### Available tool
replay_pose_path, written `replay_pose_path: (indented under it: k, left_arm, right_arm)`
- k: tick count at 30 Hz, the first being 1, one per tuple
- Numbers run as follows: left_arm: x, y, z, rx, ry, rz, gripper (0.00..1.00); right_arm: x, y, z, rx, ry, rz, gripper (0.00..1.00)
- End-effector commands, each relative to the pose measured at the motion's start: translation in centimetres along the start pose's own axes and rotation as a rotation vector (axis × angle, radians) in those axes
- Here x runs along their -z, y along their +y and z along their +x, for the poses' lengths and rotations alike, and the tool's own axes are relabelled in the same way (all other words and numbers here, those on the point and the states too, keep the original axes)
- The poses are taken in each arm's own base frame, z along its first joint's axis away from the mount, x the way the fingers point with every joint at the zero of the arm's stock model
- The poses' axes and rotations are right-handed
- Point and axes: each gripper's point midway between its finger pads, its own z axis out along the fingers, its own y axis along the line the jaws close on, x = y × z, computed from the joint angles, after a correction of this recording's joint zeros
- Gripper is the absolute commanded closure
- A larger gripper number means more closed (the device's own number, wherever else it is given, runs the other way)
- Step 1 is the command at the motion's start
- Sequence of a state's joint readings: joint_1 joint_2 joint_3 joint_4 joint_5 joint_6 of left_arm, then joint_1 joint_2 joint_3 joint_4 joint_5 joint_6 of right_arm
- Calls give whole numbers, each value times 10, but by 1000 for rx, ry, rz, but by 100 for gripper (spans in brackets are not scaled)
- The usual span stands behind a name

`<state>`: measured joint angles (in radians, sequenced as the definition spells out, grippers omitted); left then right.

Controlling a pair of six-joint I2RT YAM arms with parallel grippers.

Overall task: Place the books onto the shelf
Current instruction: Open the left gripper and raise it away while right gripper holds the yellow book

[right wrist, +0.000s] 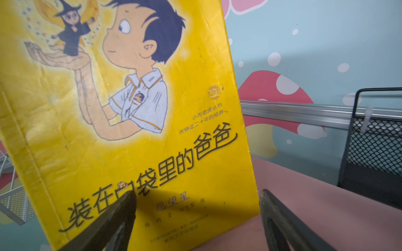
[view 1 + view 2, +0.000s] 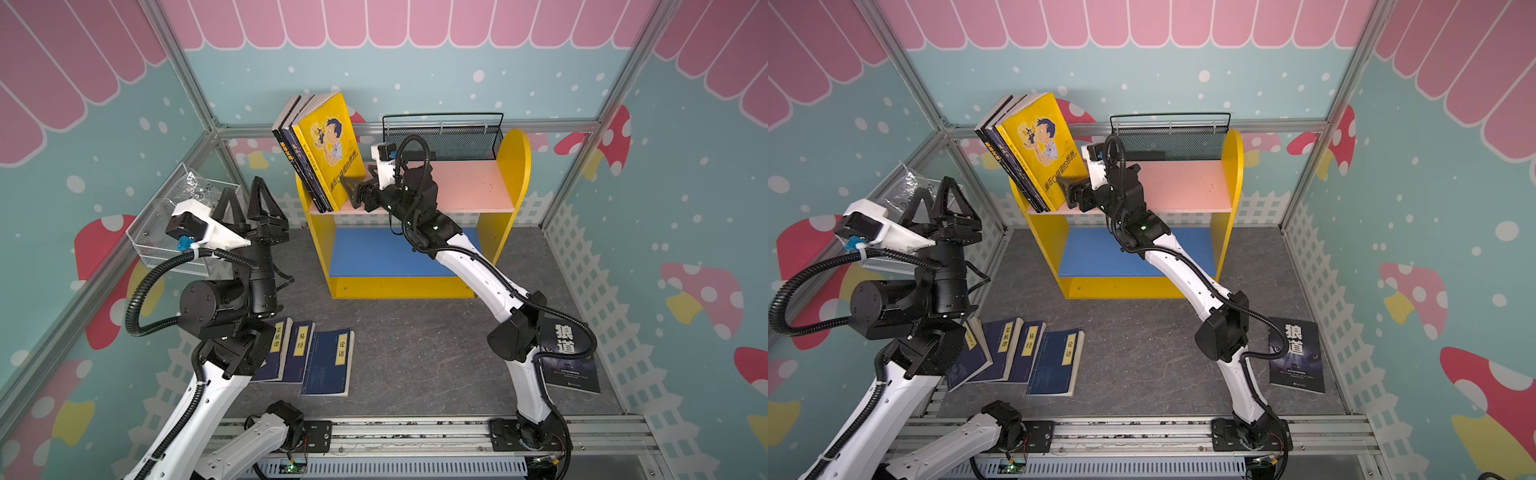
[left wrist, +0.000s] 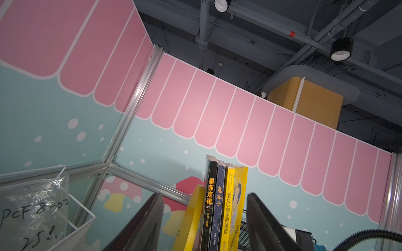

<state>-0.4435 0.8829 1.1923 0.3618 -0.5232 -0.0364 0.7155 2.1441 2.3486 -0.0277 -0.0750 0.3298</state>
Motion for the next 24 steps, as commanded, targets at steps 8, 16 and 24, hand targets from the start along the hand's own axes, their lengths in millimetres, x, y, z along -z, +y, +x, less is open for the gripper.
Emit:
replay_pose_path:
  k: [8,16,24]
  left_arm:
    - [6,6,37,-5,116,-11,37]
    - [17,16,32,12,100,-34,37]
    - [23,21,28,12,100,-47,36]
  right_arm:
    - [18,-70,94,34,321,373,11]
    - [17,-67,99,159,347,371,11]
    - [5,-49,114,178,361,277,11]
